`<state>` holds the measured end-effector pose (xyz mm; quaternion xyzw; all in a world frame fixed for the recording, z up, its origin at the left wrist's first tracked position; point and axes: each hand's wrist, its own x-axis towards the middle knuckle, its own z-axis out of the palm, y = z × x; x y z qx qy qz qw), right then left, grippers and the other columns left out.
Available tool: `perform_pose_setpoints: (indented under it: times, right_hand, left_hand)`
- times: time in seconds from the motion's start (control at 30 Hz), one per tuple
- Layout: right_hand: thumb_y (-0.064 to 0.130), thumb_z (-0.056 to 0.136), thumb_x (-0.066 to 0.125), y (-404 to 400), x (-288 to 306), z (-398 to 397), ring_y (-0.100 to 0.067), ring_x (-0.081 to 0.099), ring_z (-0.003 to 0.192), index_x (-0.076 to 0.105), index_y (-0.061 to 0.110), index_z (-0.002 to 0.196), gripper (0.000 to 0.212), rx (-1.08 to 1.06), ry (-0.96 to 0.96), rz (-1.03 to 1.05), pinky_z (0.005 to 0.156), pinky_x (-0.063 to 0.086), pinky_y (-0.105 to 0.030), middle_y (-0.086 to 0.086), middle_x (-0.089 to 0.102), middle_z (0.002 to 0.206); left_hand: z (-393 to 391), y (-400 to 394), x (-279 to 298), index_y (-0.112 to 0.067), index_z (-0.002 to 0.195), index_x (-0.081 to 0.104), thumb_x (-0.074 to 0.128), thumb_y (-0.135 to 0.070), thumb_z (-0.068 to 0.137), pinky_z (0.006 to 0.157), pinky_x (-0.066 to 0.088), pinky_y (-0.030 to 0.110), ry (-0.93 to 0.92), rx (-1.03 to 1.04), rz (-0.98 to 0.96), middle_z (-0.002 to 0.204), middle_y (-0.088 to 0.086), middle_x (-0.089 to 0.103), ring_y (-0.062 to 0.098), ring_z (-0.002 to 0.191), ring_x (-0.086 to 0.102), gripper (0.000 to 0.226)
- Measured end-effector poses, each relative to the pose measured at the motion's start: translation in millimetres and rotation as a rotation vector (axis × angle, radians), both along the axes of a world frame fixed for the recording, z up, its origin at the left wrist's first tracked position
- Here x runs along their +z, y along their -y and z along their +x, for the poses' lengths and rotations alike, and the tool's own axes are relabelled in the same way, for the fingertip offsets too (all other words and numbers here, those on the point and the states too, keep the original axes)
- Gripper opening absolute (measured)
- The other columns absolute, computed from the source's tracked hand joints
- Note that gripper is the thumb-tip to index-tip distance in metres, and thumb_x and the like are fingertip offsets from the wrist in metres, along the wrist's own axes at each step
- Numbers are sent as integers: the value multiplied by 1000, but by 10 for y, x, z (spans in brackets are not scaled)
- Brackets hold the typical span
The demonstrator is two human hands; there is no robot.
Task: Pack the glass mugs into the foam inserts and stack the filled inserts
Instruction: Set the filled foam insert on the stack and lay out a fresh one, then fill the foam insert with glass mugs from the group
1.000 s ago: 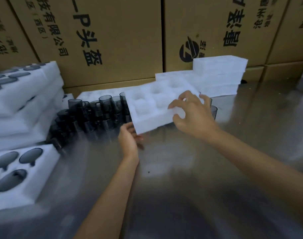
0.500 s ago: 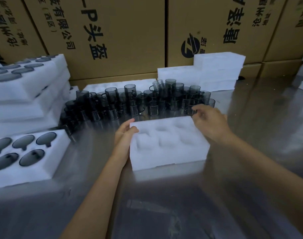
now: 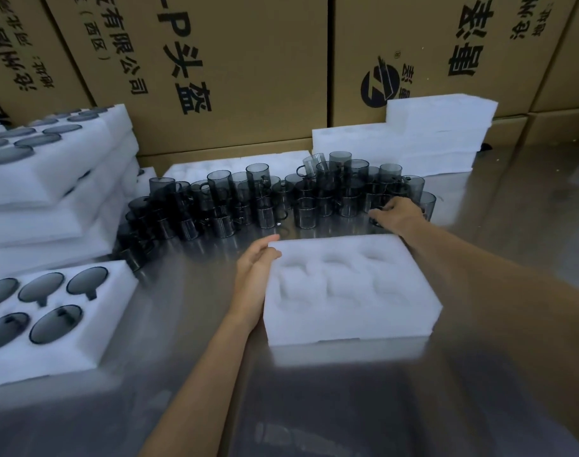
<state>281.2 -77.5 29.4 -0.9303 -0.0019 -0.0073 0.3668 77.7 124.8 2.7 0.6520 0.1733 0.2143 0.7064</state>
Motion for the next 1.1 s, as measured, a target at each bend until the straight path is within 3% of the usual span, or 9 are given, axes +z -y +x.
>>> perform_pose_setpoints:
  times: [0.1,0.27,0.37,0.47,0.57,0.7,0.87,0.93,1.1]
  right_hand:
    - [33,88,70,20,17,-58,-30,65,97,67,7,82,27,21,25,-19,83,49,-31,-16,74,99]
    - [29,82,71,-23,270,-508,-25,65,93,60,25,90,14,160,305,-28,73,42,-27,3,68,86]
    - [40,76,70,-132,497,-997,-11,64,81,50,35,100,32,257,507,164,64,42,-27,21,64,80]
    - [45,72,72,-217,504,-1487,8,64,91,43,55,121,58,432,482,373,71,48,-14,35,66,97]
    - [30,77,80,-291,294,-1731,4,62,113,40,50,143,80,524,381,418,91,53,-18,20,67,124]
    - [18,80,80,-334,221,-1847,-5,60,118,57,27,138,63,526,491,370,104,49,-33,13,66,128]
    - [19,76,83,-298,222,-1875,3,58,100,61,30,125,54,557,416,372,91,48,-24,24,66,113]
    - [15,75,84,-303,222,-1864,3,60,103,62,31,121,53,559,327,423,90,51,-29,24,67,110]
    - [22,75,85,-271,205,-1810,-1,63,106,65,42,111,46,606,147,504,95,53,-38,21,71,108]
  left_hand:
    - [29,-11,-12,-17,106,74,58,-11,94,73,54,21,12,5,-14,99,0,75,9,85,68,21]
    - [-17,4,4,-16,106,74,59,-11,93,70,54,20,10,-3,-15,98,2,76,8,81,68,21]
    - [-75,53,32,-17,106,75,60,-11,92,73,56,27,10,6,-38,100,7,76,14,83,70,21]
    - [-164,107,34,-19,108,75,62,-10,91,71,58,28,19,9,-61,96,2,77,15,84,73,23]
    - [-254,132,10,-20,116,72,63,-8,92,76,58,20,84,-3,-76,104,-6,77,9,95,72,28]
    - [-334,93,38,-26,121,71,67,-12,86,101,50,26,148,-41,-60,120,-9,72,7,117,64,38]
    - [-343,55,208,-30,131,65,66,-8,75,108,44,30,214,-249,27,132,-6,66,9,130,55,60]
    - [-374,81,247,-23,136,61,69,-5,73,108,46,27,201,-323,87,132,-5,66,9,130,55,66]
    - [-454,0,329,-20,134,61,79,-11,77,115,37,38,112,-369,223,134,-7,64,7,131,53,60]
